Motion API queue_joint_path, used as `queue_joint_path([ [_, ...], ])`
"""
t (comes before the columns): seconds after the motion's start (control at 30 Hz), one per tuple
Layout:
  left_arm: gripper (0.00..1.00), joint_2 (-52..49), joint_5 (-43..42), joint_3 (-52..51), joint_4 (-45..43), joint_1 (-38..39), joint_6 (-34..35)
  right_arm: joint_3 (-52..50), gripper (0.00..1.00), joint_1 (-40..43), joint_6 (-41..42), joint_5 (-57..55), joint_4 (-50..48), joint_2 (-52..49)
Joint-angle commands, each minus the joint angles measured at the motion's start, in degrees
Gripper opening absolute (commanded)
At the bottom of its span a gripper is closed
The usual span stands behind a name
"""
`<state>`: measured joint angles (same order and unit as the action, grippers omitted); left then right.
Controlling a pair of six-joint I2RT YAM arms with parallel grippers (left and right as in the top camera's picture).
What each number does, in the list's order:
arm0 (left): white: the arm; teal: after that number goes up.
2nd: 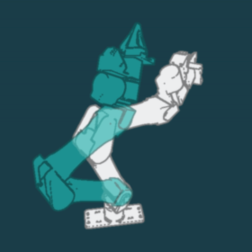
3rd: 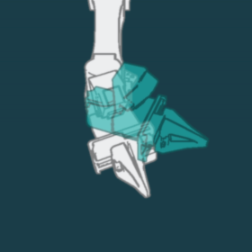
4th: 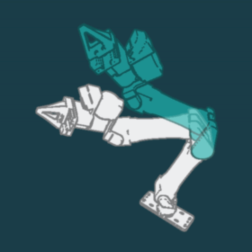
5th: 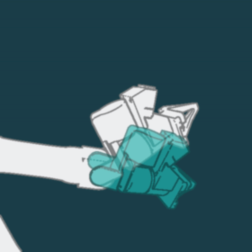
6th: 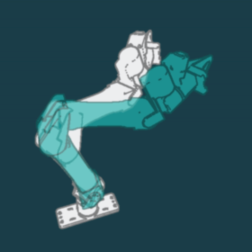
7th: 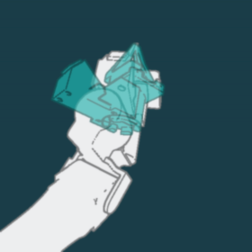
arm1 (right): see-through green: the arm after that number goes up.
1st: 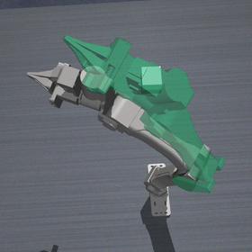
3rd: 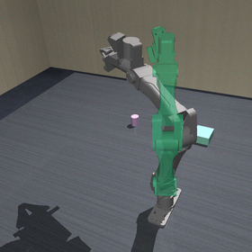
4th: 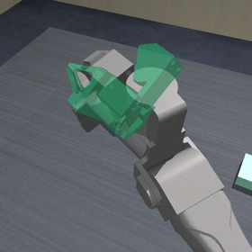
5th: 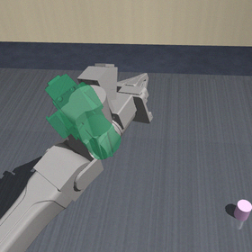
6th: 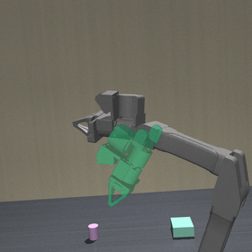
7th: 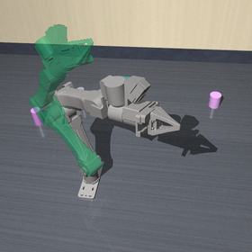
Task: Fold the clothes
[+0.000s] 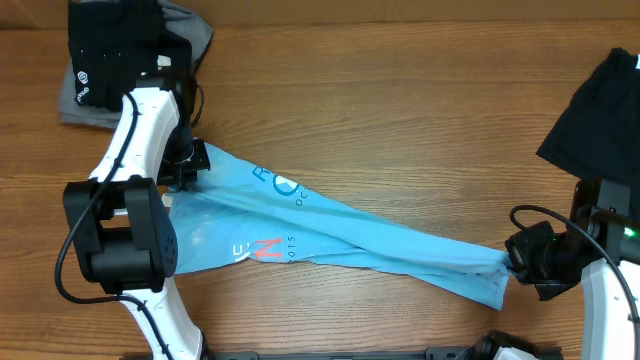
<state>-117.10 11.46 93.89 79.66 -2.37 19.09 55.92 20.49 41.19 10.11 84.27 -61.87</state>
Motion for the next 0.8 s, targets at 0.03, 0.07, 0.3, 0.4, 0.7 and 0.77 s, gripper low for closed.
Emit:
queue_joint_path([
  [0.03, 0.08, 1.0, 2.3, -0.4, 0.1, -2.3, -1.1, -0.4, 0.04, -0.2, 2.3, -0.2, -0.4, 0.7],
  [0.07, 0.08, 1.0, 2.3, -0.4, 0.2, -2.6, -1.1, -0.4, 0.04, -0.2, 2.4, -0.2, -0.4, 0.7],
  [0.3, 0.32, 1.0, 2.3, -0.4, 1.7, -3.7, -1.1, -0.4, 0.24, -0.2, 2.3, -0.2, -0.6, 0.7],
  [0.4, 0.62, 1.0, 2.2, -0.4, 1.8, -3.7, -1.1, -0.4, 0.54, -0.2, 2.3, -0.2, -0.8, 0.7],
  [0.7, 0.89, 1.0, 1.3, -0.3, 0.8, -3.6, -1.1, -0.4, 1.0, -0.2, 2.1, 1.0, -4.7, 0.7],
  [0.77, 0.83, 1.0, -3.1, 0.5, 0.7, -3.6, -1.1, -0.4, 1.0, -0.2, 1.6, 3.0, -7.5, 0.7],
])
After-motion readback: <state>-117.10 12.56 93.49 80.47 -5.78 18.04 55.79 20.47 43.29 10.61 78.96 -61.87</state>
